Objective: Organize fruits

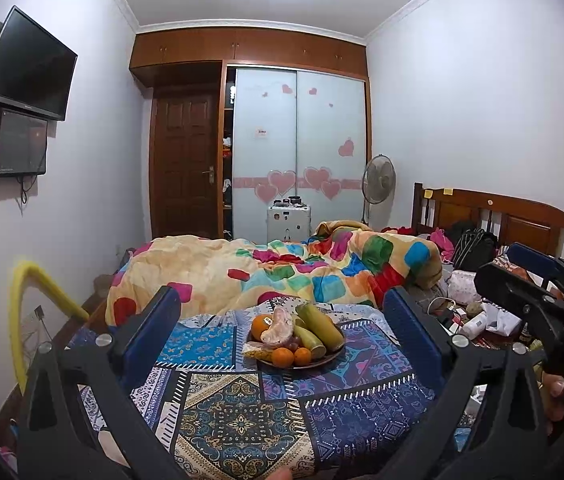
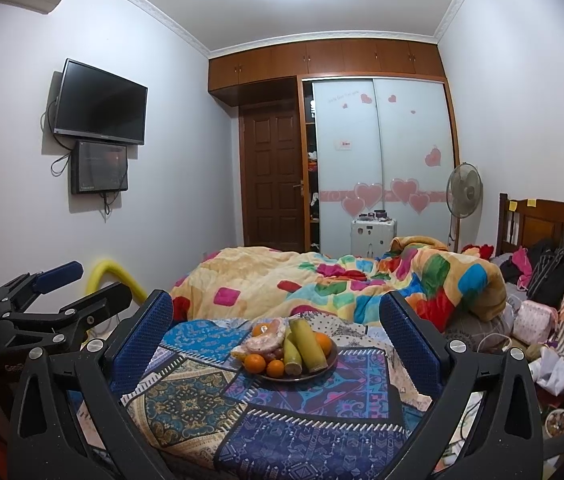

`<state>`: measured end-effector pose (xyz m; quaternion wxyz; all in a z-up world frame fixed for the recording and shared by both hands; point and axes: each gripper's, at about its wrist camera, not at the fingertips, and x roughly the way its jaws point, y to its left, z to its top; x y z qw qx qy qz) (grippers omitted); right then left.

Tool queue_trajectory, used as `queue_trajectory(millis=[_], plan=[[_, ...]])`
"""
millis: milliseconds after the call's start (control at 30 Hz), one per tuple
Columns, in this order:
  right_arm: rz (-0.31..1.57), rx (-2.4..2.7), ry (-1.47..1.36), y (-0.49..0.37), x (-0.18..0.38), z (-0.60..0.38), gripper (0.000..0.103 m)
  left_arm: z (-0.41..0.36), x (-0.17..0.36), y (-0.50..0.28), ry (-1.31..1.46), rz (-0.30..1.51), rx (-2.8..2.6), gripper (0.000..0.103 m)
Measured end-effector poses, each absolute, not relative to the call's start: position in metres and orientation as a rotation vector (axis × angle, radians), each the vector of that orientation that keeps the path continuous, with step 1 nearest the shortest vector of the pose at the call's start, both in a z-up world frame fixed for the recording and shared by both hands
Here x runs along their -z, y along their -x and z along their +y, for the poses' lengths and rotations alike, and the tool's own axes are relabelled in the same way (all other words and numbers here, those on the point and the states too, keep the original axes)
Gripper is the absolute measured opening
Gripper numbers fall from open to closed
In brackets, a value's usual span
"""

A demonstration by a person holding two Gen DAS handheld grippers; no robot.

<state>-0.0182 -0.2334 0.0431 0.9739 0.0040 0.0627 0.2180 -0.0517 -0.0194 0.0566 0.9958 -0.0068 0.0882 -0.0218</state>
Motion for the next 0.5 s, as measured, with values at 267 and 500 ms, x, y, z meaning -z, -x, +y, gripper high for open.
queue_trajectory(millis=[267,500], plan=[[0.127,-0.440,-0.009,0.0182,-0.0433,-0.2338,0.103,-0.0226,-0.0572,0.0499,0.011,0.179,0.053,0.103],[0.136,-0.440,-0.008,0.0163,-0.0433,-0.2331,0.103,-0.0264,-0.0564,0.0513,0.003,0.174,0.049,0.103]])
